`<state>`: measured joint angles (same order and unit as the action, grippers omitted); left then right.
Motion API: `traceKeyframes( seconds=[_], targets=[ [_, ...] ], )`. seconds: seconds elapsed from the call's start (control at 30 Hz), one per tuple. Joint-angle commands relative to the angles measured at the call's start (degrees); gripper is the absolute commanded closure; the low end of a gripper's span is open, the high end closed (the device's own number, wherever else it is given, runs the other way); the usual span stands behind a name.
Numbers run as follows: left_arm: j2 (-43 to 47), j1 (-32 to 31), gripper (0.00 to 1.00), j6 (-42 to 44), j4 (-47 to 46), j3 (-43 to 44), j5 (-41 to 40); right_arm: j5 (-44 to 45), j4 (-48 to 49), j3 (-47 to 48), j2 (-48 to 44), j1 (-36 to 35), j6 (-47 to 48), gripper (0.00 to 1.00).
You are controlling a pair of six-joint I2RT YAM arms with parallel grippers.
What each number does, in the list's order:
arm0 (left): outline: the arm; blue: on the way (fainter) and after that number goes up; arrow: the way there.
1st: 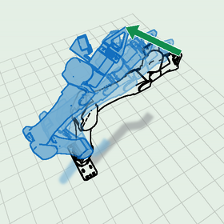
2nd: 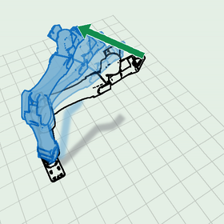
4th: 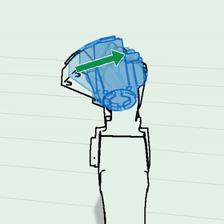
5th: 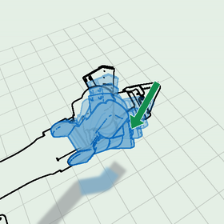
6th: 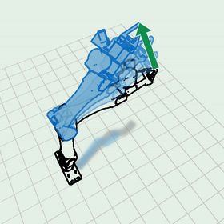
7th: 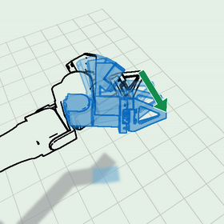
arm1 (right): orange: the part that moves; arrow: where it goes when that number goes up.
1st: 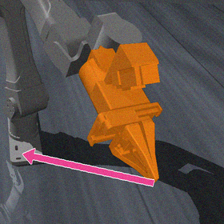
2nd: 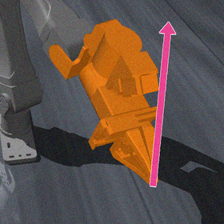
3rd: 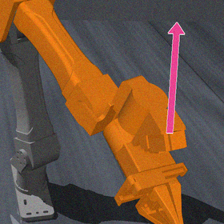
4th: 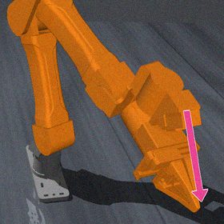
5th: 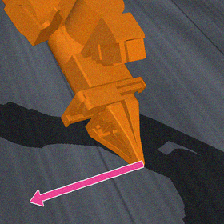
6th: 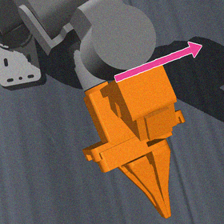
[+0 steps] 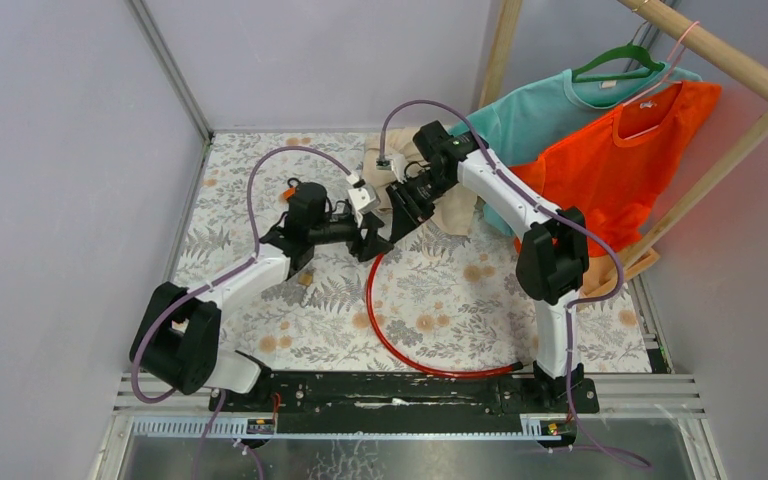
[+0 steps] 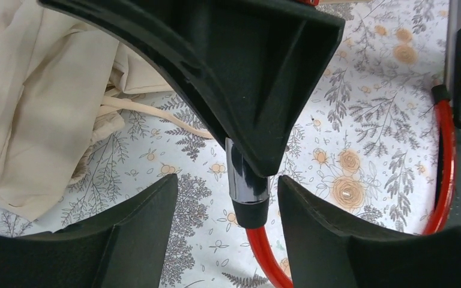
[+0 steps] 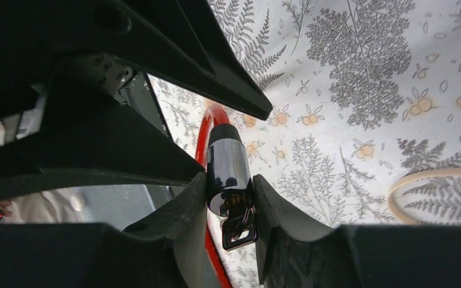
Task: Lock with the key
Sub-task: Pick up the lock from the center of the board.
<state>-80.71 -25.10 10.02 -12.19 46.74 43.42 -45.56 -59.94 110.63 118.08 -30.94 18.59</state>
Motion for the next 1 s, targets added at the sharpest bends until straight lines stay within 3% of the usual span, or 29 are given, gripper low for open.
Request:
traceKeyframes(
  seconds=[0.0, 0.27, 0.5, 0.67, 0.77, 0.97],
  targets=[
    [1.3, -2.2, 0.30, 4.9, 0.4, -1.2, -4.9, -1.9, -2.5, 3.0, -1.2, -0.4, -7.8, 1.00],
    [0.5, -4.0, 0.38, 4.3, -1.8, -2.0, -9.0, -1.5, -2.8, 4.5, -1.6, -0.4, -10.1, 1.00],
    [0.9, -4.0, 0.62, 4.1, -2.0, -2.7, -9.5, -0.8, -2.9, 5.7, -1.2, -0.3, -10.3, 1.00],
    [1.6, -3.9, 0.87, 2.3, -2.6, -3.2, -8.4, 0.0, -2.6, 6.7, -0.3, -0.2, -10.0, 0.98],
    [2.0, -3.8, 1.00, 0.3, -2.9, -3.5, -8.2, 0.1, -1.7, 6.8, -0.2, 0.5, -9.7, 0.88],
    [1.5, -0.2, 1.00, -10.2, -7.5, -4.3, -5.0, 0.5, -0.6, 7.3, -0.8, 2.5, -8.0, 0.54]
  ],
)
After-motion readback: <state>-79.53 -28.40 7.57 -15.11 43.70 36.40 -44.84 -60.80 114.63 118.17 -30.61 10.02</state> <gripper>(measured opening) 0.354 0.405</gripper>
